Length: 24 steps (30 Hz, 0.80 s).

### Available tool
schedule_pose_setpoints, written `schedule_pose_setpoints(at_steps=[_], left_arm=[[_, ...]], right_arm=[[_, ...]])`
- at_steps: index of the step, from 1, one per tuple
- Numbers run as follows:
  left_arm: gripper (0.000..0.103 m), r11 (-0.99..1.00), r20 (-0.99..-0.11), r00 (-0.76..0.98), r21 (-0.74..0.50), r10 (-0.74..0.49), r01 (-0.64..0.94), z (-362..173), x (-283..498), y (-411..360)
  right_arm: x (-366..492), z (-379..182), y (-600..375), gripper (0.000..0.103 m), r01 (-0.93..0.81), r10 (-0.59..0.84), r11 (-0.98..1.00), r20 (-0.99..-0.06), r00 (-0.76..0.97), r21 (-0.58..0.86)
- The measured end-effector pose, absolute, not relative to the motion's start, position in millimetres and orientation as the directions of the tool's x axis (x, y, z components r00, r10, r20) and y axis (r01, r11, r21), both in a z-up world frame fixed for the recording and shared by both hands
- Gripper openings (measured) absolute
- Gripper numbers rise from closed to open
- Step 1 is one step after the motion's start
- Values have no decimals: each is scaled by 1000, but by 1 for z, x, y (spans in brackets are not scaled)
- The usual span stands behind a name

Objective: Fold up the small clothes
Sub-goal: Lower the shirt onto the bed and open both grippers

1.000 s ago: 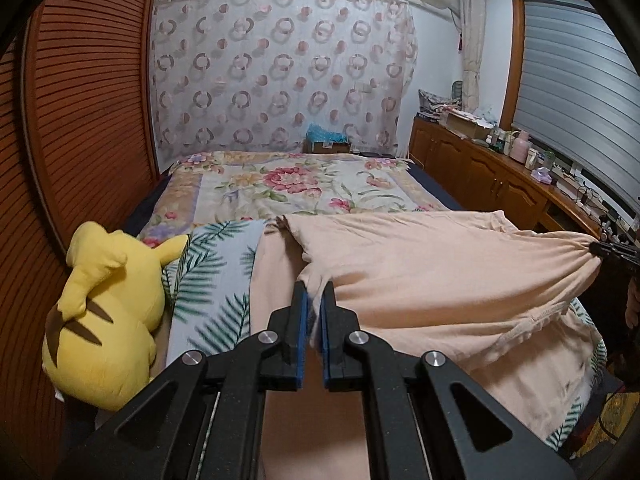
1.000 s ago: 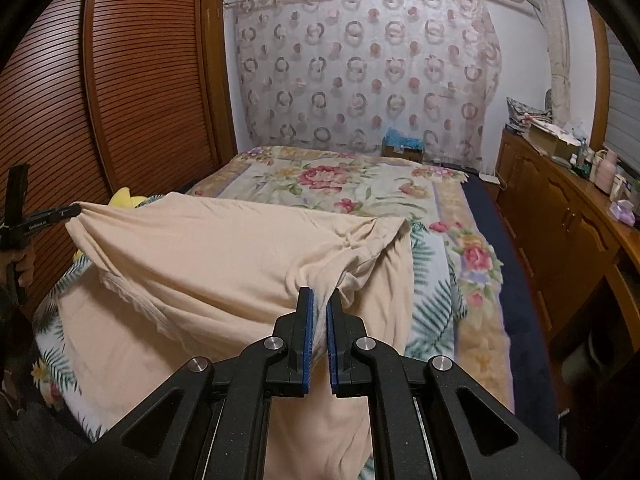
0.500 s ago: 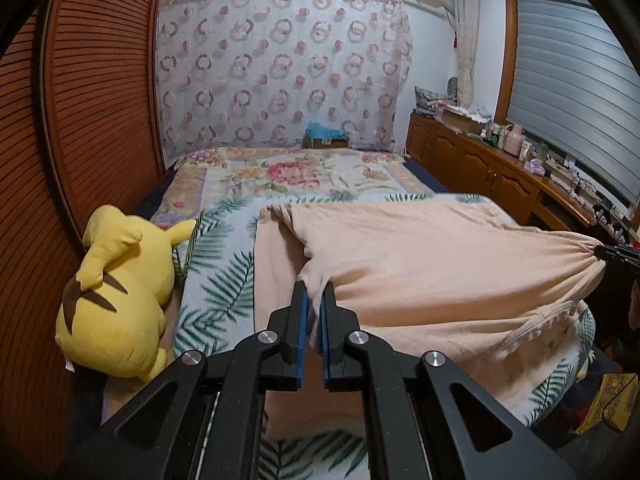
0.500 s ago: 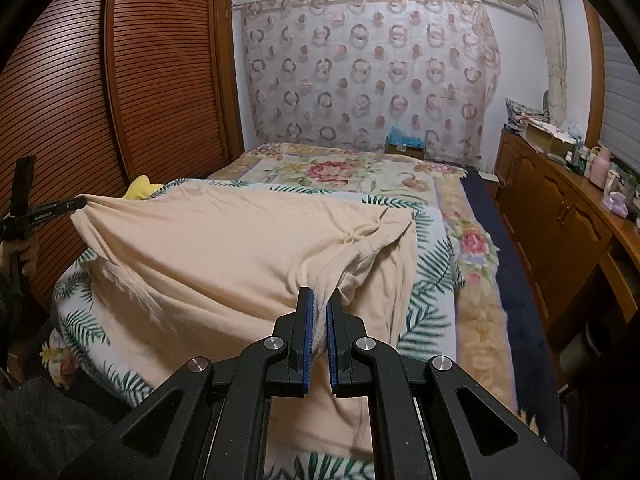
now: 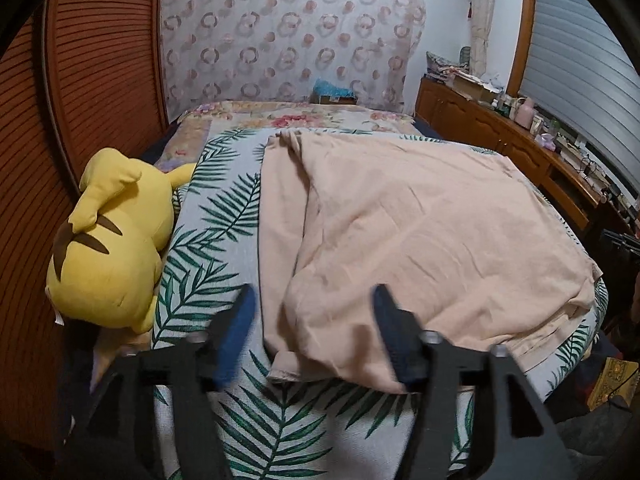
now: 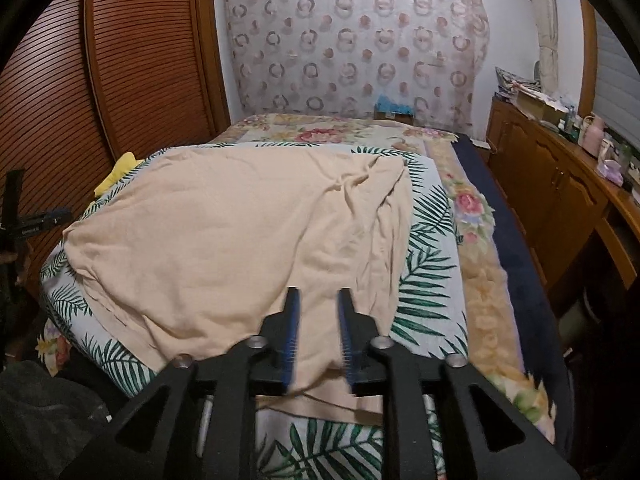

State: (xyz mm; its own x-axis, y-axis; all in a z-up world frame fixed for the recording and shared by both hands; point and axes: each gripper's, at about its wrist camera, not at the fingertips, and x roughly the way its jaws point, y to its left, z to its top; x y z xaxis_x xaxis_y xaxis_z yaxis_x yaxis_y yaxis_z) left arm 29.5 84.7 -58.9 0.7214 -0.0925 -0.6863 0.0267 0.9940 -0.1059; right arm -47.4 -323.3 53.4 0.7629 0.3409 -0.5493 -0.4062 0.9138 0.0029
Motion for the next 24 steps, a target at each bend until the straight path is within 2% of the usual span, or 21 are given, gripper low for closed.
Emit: schedule_pose_setpoints(at_steps=[1,3,24], left_arm=[[74,993,-688,719,-112,-96,26,-61,30,86],[75,993,-694,713,-118,-97,20,-65,31,87],[75,996,-755,652,-92,-64,-9,-93,36,87]], right_arm=[[-45,53,-320,44,-409,342,913,-549,763,1],[-39,49,-313,56,-417,352,909,-547,760,4],[31,14,-260,56,-457,324,888,-638,699,-48]])
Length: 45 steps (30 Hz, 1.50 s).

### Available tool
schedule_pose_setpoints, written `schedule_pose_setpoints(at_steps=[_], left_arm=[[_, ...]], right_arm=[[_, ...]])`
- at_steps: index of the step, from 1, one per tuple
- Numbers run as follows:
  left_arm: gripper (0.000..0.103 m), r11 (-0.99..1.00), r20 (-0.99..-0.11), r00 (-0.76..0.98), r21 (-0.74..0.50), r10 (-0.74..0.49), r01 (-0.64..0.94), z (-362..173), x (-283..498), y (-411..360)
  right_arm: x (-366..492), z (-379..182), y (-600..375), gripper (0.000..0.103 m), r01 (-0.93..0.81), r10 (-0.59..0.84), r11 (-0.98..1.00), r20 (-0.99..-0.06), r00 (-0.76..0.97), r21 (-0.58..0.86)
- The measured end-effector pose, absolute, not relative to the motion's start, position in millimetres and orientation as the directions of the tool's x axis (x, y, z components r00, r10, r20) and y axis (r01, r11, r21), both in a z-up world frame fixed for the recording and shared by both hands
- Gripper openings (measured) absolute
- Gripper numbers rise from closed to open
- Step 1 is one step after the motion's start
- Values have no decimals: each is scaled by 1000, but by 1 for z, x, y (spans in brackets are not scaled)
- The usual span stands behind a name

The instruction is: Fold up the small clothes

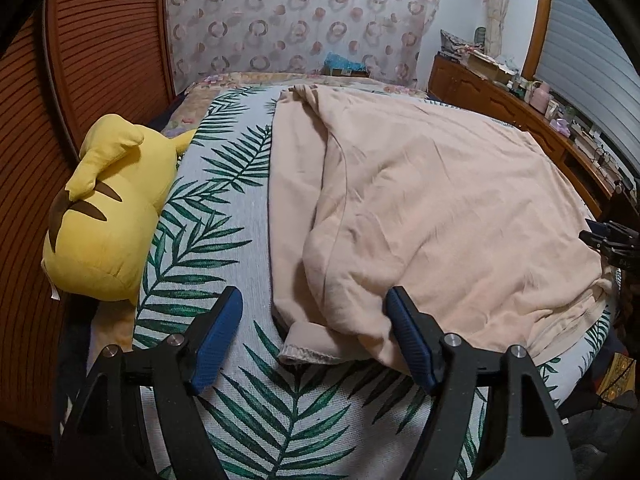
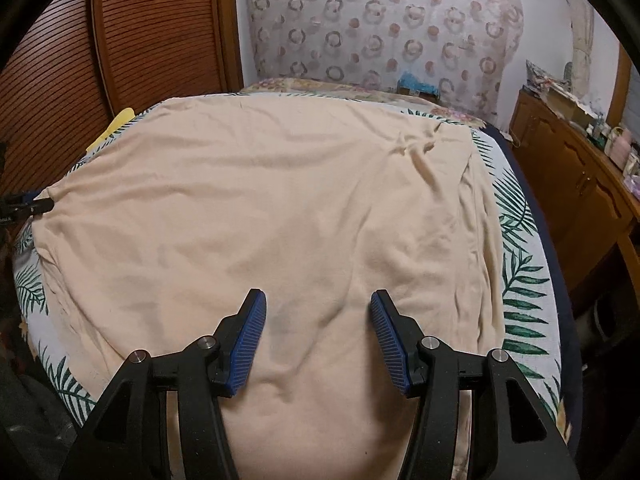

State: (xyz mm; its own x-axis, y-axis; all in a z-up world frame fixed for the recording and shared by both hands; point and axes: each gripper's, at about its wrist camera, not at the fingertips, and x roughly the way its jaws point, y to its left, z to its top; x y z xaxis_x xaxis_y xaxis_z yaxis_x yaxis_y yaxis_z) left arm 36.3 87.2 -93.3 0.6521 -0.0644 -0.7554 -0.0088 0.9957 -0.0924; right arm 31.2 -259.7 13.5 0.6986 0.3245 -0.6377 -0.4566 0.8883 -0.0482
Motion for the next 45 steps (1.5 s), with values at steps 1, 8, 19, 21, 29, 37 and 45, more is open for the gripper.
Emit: schedule_pose_setpoints(at_steps=[1,8,19,21,29,37,45], left_arm=[[75,996,-758,649,-93,-65,-8,-94,37,87],[77,997,-757,651,-72,-48,-10,-97,38,82],[77,998,-760,648,-62,-40,-10,-97,39,76],[71,998,-757,651,-69,-53,1,-97,39,75],[14,979,-735,651,-193,-187,63,-89,41,75],[13,977,-624,754,-180,-203,114,-42,37,56],[10,970,-556,795,-166,-243,180,-15,47,32]], right_arm=[[31,13,-260,57,-457,327,888,-636,699,-47],[28,10,-251,71,-482,324,872,-640,697,-83],[25,8,-254,74,-487,332,870,-639,694,-77],[25,7,-253,74,-488,333,870,-639,693,-76],[25,6,-254,75,-488,334,869,-639,693,-75],[25,6,-255,75,-489,335,869,-640,692,-74],[26,6,-253,75,-488,334,870,-641,692,-74]])
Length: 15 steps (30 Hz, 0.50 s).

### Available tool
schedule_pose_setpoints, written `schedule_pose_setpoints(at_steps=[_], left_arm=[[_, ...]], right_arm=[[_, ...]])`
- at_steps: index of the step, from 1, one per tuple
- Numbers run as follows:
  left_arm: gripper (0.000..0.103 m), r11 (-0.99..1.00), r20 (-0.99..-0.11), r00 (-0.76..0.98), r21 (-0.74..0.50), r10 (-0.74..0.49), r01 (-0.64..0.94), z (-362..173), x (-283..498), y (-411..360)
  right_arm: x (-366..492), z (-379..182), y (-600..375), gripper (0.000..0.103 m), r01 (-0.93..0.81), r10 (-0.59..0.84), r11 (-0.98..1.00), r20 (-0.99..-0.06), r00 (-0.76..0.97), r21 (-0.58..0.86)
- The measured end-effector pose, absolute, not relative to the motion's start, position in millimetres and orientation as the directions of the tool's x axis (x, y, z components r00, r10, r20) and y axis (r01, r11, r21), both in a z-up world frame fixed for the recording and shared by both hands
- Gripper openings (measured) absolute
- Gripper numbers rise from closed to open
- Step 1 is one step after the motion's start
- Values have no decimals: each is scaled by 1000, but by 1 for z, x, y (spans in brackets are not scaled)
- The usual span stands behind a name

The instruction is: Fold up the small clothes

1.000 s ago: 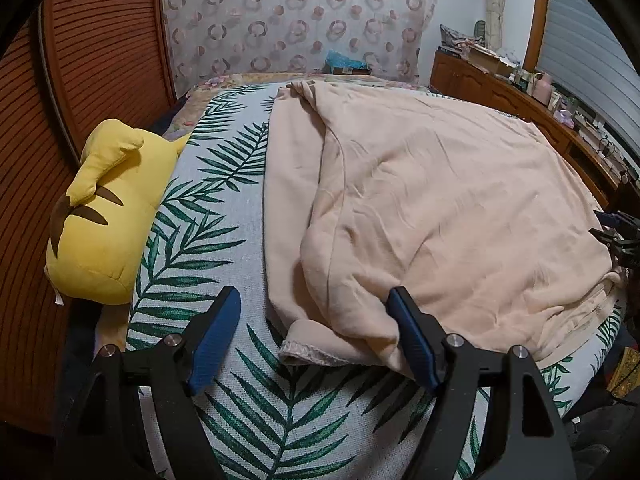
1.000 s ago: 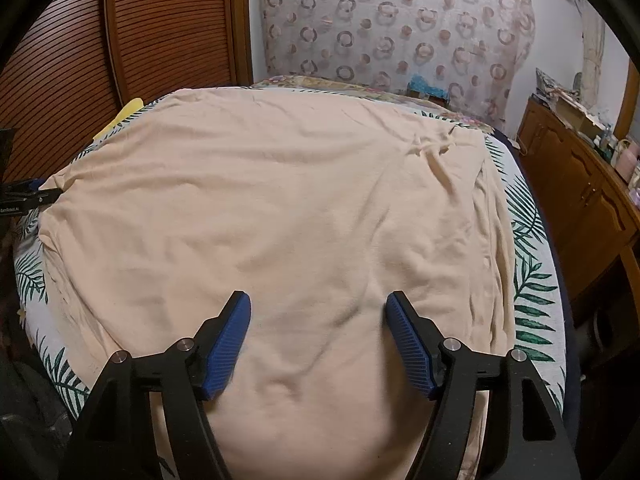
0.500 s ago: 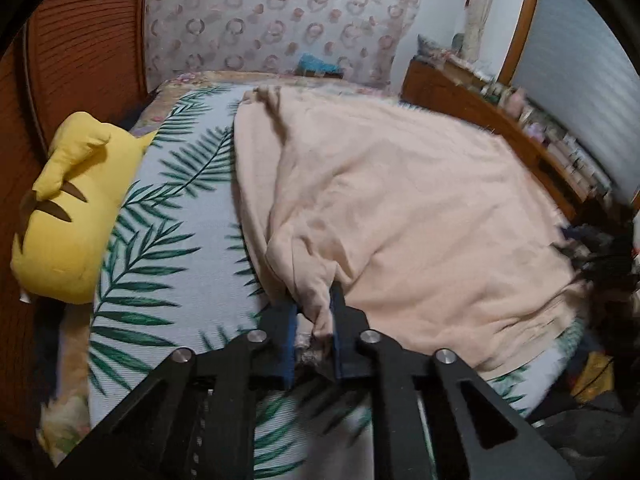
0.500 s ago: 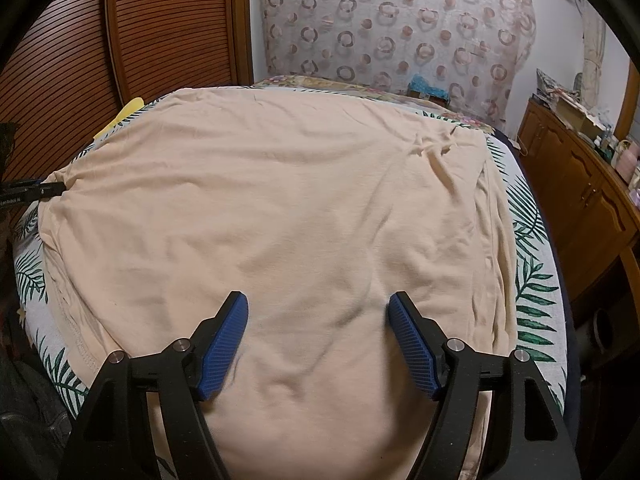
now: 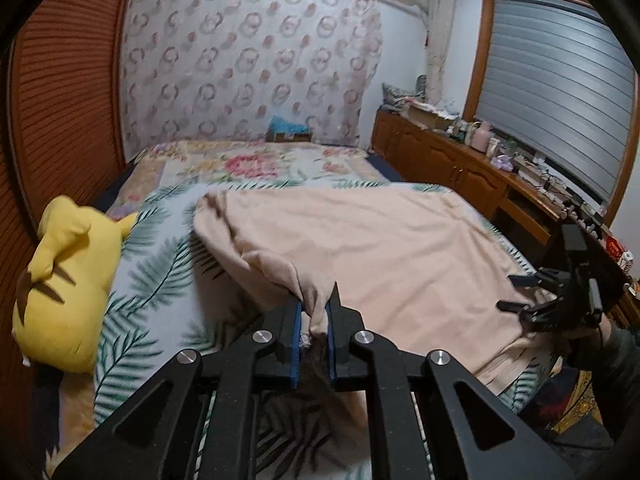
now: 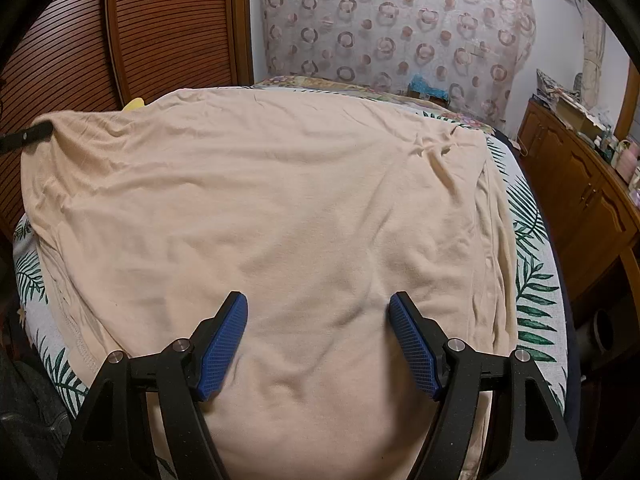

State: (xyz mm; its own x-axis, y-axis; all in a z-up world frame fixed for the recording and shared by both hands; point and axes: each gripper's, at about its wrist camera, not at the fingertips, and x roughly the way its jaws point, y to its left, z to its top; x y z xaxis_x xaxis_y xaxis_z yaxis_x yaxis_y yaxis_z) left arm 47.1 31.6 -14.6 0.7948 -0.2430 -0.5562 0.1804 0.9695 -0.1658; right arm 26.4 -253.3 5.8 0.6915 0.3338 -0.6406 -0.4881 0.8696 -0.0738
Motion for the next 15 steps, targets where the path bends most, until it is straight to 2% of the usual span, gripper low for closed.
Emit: schedule_pose_setpoints(at_steps=[15], left_arm=[[9,907,-510,761,-104,-401,408,33,82,-72]], right_arm=[[4,20,-296,75,-449,338,893,-613,714,-31]])
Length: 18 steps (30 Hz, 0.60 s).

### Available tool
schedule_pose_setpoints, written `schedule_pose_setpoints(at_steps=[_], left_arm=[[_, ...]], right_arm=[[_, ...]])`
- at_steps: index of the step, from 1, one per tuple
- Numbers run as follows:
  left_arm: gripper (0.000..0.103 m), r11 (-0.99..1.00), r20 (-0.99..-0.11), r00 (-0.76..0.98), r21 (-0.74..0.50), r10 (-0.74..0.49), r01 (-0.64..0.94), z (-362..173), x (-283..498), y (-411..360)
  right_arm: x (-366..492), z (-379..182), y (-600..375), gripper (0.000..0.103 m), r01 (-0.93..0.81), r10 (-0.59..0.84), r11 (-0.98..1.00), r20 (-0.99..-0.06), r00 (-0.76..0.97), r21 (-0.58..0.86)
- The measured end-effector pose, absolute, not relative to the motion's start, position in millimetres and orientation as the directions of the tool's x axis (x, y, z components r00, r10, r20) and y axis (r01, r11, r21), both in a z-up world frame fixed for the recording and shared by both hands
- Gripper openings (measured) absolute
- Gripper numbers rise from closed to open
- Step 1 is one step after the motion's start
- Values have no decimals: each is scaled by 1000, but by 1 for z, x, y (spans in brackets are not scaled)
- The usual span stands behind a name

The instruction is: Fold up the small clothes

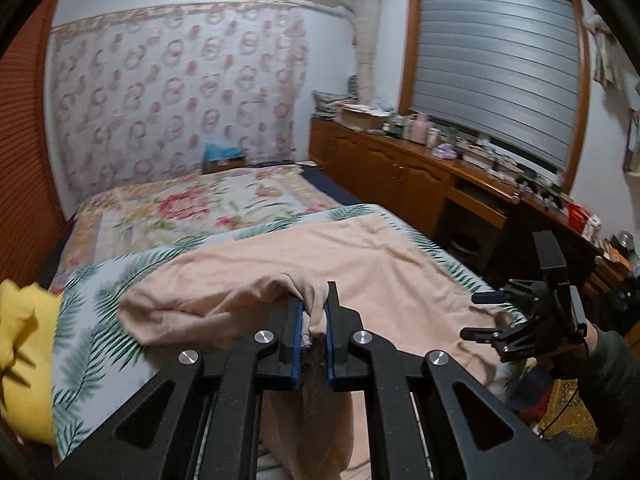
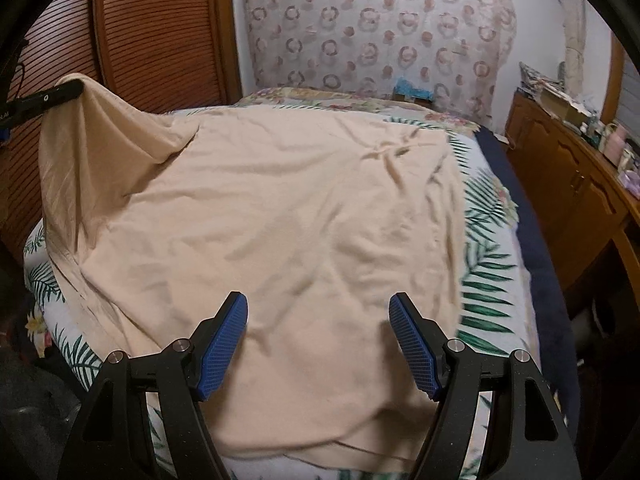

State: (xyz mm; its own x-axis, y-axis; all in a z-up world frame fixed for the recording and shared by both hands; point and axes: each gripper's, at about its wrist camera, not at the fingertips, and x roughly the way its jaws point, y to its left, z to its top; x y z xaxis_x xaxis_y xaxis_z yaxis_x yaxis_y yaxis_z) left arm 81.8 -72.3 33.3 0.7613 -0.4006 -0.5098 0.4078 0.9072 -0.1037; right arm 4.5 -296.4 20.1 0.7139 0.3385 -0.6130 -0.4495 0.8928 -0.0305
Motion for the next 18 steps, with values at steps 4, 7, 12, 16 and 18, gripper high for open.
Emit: schedule_pose_setpoints(at_steps=[4,7,12,16,18], left_arm=[[9,877,-508,733,-100,-452,471,46,89,-100],[9,848,-505,708,-97,-493,521,55,88,-122],[9,798,-499,667,-89,-553,596,72,85,-155],[10,791,-510,659,-72,-552,607,75,87,-173],[20,791,-533,645,-80,-548,606,67,92,-175]], right_arm=[[-5,25,-306,75,-423,326,906,-593,736,-27],[-14,28,-313,75,-409,323,912,-575,752,-22],[-27,30,-320,75,-392,320,920,-552,770,-13],[-35,26,-325,75,-383,330,924,-537,776,14],[-38,22,-326,75,-382,331,924,-538,775,19]])
